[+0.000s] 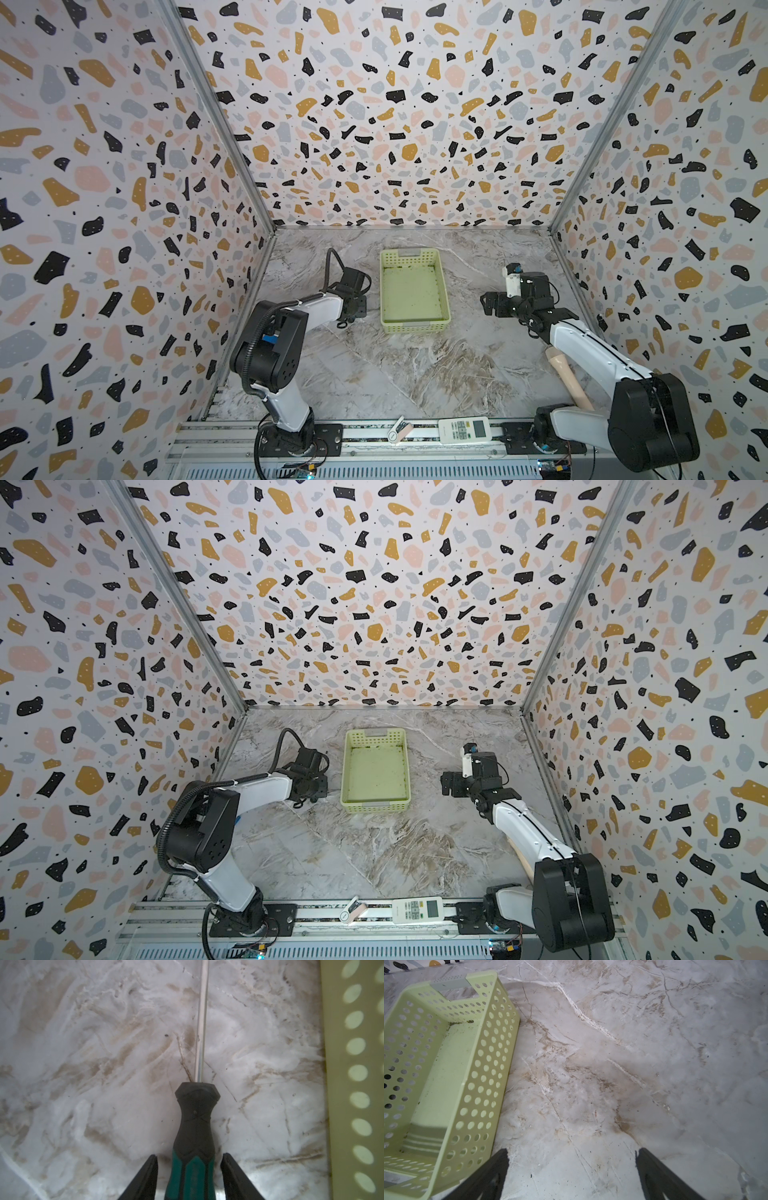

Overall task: Put the screwdriver in the bin
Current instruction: Pick up the screwdriver from the middle-left of the table.

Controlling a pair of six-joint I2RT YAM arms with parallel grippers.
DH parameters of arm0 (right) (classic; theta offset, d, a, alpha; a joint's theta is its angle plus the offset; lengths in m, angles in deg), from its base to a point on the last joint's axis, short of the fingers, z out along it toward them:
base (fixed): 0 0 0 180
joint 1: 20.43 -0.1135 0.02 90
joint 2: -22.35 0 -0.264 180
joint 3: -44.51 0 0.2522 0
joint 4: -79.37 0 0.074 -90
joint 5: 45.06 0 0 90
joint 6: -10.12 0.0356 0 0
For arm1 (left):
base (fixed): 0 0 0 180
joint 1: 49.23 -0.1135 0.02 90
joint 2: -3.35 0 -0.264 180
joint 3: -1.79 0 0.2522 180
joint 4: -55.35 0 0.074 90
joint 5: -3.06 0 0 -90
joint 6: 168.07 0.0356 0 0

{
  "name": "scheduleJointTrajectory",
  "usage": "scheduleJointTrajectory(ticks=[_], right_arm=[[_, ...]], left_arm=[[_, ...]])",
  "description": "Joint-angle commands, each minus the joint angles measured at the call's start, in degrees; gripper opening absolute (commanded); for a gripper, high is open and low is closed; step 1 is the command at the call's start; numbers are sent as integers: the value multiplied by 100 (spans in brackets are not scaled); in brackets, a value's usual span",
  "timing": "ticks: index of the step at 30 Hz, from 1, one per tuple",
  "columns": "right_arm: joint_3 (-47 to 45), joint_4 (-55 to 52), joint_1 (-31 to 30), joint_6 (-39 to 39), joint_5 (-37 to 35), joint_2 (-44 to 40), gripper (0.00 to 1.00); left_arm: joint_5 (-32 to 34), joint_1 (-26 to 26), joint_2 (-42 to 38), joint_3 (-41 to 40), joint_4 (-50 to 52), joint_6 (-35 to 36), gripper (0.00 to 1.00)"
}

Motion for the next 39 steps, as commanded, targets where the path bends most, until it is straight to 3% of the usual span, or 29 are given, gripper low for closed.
scheduleJointTrajectory(ticks=[1, 13, 20, 30, 39], right_arm=[[-17, 5, 32, 38, 39, -161, 98], [-59, 10, 50, 35, 40, -180, 98], [-85, 16, 51, 57, 40, -195, 98], [-74, 9, 51, 57, 49, -226, 98], [-8, -10, 81, 98, 134, -301, 98]], left_arm=[[42, 26, 70, 121, 26, 3, 50], [33, 25, 211, 130, 11, 5, 46], [-3, 26, 174, 198, 99, 14, 25], [138, 26, -435, 439, 606, 24, 22], [10, 120, -1356, 1158, 1306, -251, 21]])
